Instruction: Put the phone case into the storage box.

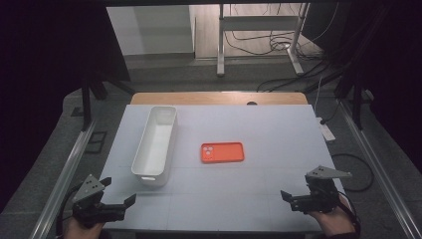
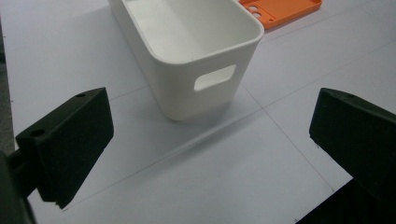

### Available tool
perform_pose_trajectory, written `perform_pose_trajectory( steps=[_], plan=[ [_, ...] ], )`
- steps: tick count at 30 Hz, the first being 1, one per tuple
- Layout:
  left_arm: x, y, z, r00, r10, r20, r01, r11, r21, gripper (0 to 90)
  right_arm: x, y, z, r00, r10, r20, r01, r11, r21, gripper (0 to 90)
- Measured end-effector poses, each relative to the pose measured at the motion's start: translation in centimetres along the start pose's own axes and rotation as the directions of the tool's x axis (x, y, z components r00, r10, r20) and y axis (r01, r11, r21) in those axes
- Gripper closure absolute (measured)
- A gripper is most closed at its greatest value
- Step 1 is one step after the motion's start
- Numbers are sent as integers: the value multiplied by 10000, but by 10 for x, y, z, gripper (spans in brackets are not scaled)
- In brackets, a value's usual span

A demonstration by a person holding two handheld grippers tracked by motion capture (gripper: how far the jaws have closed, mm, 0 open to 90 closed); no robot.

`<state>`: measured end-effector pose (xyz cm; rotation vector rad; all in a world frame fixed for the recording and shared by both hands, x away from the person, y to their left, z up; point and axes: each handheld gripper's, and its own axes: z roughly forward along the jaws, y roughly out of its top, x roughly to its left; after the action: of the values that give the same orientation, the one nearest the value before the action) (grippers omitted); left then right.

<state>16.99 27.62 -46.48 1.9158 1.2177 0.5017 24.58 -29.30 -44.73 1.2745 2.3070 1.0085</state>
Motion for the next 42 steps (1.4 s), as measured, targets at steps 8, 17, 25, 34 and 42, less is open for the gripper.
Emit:
perform_pose_trajectory(
  steps=[8, 17, 25, 34, 42],
  plan=[
    [1, 0, 0, 9999, -57, 116, 57, 10000, -43, 6, 1, 5, 2, 10000, -61, 10, 61, 10000, -35, 0],
    [1, 0, 0, 9999, -9, 162, 9, 10000, 21, 6, 5, 15, 10, 9993, -330, -179, 329, 9994, -68, 0],
    [1, 0, 0, 9998, -3, 196, 2, 10000, 20, 6, 6, 21, 15, 9981, -439, -421, 440, 9990, 16, 0],
    [1, 0, 1, 9998, 58, 201, -59, 10000, 44, 6, 8, 28, 20, 9958, -630, -668, 627, 9980, -60, 0],
    [1, 0, 1, 9997, 71, 216, -72, 10000, 52, 6, 12, 39, 28, 9927, -752, -942, 759, 9971, 31, 0]
  ],
)
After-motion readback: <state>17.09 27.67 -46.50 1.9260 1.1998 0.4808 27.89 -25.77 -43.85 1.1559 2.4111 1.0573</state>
